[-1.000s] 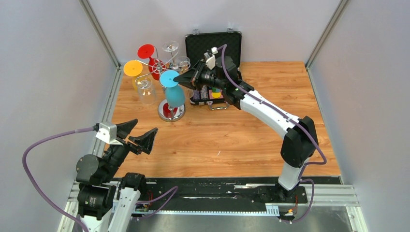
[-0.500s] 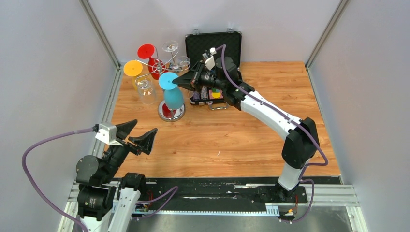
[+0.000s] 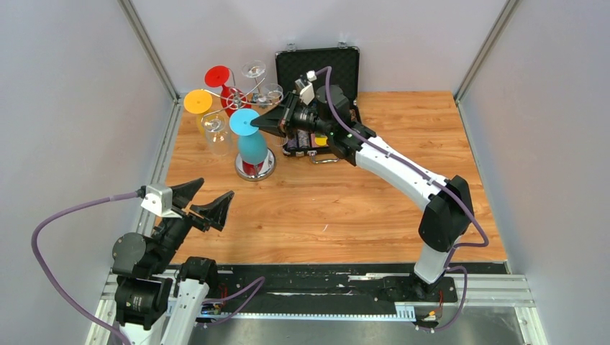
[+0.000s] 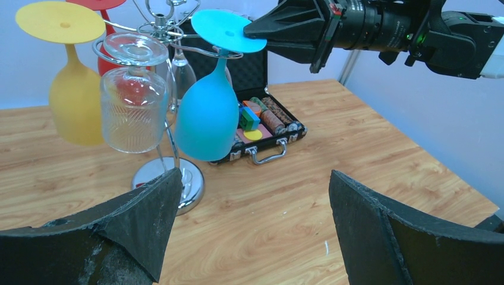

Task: Take the wine glass off the wine glass rack
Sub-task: Pick up the wine glass from the wine rack.

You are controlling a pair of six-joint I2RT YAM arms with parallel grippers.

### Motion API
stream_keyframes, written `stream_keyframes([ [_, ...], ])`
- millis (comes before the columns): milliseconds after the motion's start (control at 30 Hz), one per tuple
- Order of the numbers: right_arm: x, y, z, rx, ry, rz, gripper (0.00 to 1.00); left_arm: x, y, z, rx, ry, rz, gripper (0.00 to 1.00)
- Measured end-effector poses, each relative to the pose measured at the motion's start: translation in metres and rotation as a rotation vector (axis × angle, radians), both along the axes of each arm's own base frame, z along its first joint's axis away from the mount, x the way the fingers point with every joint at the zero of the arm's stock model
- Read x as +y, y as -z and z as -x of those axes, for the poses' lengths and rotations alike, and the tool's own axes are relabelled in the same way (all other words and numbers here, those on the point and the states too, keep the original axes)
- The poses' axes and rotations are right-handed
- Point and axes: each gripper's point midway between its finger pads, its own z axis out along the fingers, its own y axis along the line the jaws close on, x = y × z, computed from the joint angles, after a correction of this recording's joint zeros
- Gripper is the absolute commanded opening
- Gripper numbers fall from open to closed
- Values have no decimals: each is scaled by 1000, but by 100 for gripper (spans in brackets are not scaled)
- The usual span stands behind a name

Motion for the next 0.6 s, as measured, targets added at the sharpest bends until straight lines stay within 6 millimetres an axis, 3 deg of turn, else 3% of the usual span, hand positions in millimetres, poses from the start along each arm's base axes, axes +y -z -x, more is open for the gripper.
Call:
stream_keyframes([
  [233, 6, -12, -4, -10, -2, -24, 0, 0, -1, 1, -4, 0, 0, 100],
  [600, 12, 8, -17, 31, 30, 2, 0, 0, -1, 1, -5, -1, 0, 100],
])
